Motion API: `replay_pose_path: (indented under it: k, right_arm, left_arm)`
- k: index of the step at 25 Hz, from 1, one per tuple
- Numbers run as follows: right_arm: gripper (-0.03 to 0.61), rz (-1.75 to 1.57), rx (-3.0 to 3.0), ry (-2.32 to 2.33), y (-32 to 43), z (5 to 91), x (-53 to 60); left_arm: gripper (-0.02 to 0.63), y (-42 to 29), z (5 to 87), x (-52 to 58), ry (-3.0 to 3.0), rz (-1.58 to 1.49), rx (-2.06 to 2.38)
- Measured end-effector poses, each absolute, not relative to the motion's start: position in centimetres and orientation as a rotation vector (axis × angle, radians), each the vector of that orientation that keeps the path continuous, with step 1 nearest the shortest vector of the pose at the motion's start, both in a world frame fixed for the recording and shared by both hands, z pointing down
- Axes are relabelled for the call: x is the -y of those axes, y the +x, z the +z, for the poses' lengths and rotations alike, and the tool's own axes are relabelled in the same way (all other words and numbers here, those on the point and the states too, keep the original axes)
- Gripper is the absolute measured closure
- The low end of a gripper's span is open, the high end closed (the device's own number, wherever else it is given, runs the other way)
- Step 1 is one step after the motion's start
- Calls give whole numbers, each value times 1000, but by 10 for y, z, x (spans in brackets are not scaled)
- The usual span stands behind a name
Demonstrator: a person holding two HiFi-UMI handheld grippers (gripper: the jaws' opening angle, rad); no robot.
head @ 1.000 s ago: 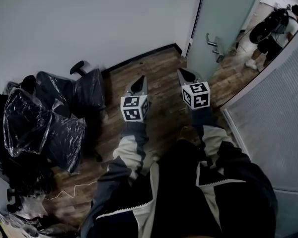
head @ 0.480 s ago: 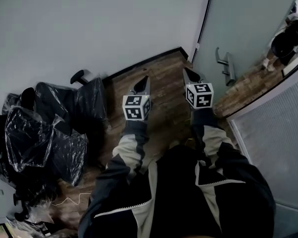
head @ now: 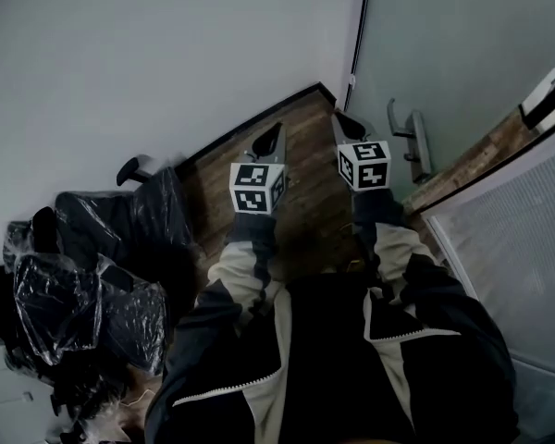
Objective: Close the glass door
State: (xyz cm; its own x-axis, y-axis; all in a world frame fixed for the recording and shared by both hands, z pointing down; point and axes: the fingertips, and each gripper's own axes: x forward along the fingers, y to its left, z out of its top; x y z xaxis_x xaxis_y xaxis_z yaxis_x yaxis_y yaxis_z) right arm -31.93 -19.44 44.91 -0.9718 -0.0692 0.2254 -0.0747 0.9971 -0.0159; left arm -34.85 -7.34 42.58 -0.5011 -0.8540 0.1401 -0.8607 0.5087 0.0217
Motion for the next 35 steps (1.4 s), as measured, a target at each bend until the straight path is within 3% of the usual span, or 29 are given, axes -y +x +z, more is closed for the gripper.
replay_pose_path:
  k: [13, 28, 35]
  right_arm:
    - [574, 96, 2844, 669, -299, 446, 254]
    - [574, 93, 2553, 1359, -170, 444, 290]
    - [574, -383, 2263, 1224, -174, 445, 289]
  left_arm:
    - [614, -365, 432, 193, 2068, 119, 2189]
    - [614, -271, 444, 267, 2537, 126, 1624]
    - [615, -253, 444, 277, 2580, 131, 1555]
